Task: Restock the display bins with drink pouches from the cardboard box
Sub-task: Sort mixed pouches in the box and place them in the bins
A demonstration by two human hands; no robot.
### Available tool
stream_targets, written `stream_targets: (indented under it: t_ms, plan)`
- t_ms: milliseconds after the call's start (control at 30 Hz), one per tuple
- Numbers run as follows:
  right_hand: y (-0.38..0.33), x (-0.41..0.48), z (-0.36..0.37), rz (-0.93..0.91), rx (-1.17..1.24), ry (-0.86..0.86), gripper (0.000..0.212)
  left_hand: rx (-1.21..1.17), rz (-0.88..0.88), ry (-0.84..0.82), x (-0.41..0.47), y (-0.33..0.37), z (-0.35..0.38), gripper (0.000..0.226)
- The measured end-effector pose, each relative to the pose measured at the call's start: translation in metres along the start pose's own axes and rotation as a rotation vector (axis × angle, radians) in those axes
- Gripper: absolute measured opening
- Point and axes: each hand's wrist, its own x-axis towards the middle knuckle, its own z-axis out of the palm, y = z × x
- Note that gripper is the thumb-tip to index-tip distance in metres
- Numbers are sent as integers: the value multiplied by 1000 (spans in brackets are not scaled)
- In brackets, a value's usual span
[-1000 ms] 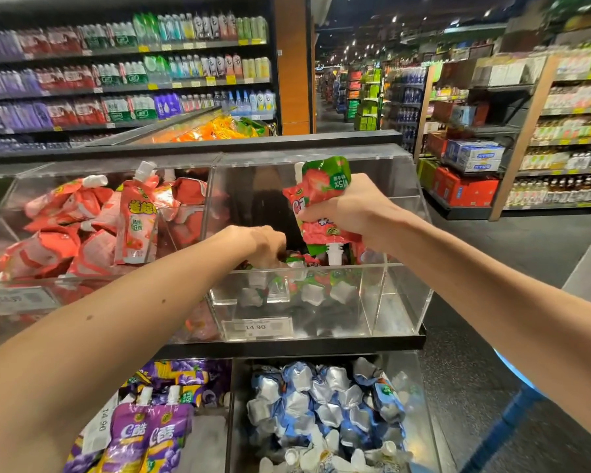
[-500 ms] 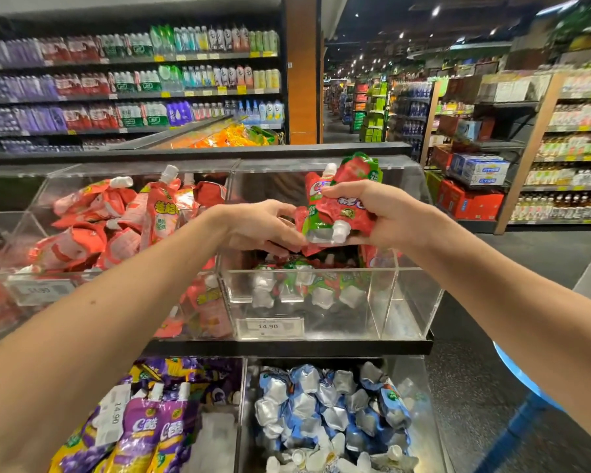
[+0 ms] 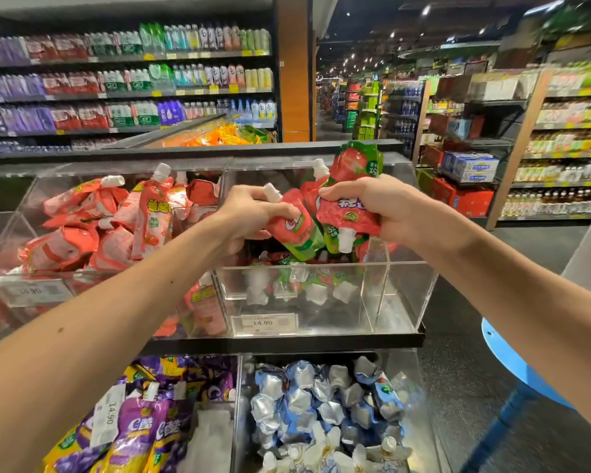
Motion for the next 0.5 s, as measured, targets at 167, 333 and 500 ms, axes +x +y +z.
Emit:
stream_targets:
  t_ms: [167,333,500]
  plan:
    - [3,7,2,107,4,-106,41,-270,-111,-51,-4,13,16,12]
    - [1,5,8,231,6,-182,30,-401,-193,29,1,15,30,28]
    - [3,4,10,269,84,-148,13,-362,-353,-189,-11,11,21,12]
